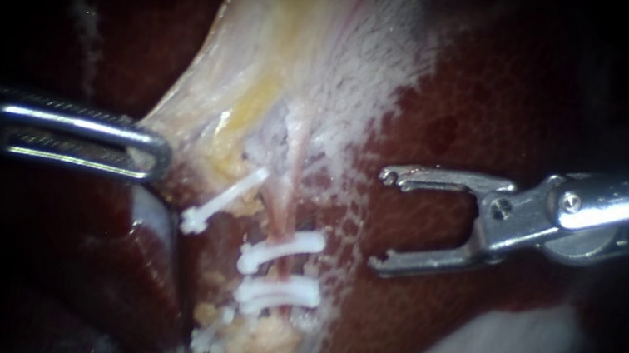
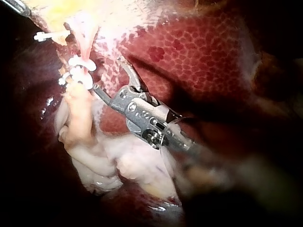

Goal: Going back third clip right tube

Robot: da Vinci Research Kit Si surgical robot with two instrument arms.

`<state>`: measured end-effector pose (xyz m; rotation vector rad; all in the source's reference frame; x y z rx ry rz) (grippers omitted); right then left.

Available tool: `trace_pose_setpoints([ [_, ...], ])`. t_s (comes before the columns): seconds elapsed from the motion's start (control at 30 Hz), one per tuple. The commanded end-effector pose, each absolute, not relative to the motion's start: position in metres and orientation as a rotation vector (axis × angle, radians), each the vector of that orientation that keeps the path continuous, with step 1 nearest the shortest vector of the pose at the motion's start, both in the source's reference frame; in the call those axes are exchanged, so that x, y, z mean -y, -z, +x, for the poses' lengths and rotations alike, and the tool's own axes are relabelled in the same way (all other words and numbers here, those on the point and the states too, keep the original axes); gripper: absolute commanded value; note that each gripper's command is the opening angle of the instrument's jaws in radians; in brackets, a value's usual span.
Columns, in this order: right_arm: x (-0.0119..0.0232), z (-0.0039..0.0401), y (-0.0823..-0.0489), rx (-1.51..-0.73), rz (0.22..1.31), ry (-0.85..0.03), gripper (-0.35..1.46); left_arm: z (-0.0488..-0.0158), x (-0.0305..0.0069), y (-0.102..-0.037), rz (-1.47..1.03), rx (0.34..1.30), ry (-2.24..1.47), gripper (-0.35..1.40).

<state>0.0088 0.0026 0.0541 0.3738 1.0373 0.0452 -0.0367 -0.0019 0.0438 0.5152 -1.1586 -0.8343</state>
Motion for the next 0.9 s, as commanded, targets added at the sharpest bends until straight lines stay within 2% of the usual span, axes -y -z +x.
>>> trace_pose_setpoints([
  [0.03, -0.0023, 0.009, -0.0542, -1.039, 0.378, -0.043, 0.6, -0.0366, 0.0019, -0.0442, 0.515, 1.159, 0.834, -0.35],
  [0.27, -0.0018, 0.0091, -0.0541, -1.043, 0.39, -0.033, 0.6, -0.0369, 0.0027, -0.0472, 0.509, 1.143, 0.835, -0.35],
  [0.5, -0.0017, 0.009, -0.0541, -1.043, 0.39, -0.032, 0.6, -0.0392, 0.0051, -0.0507, 0.53, 1.11, 0.835, -0.35],
  [0.9, -0.0016, 0.0088, -0.0541, -1.043, 0.39, -0.031, 0.6, -0.0397, 0.0053, -0.0511, 0.535, 1.104, 0.835, -0.35],
])
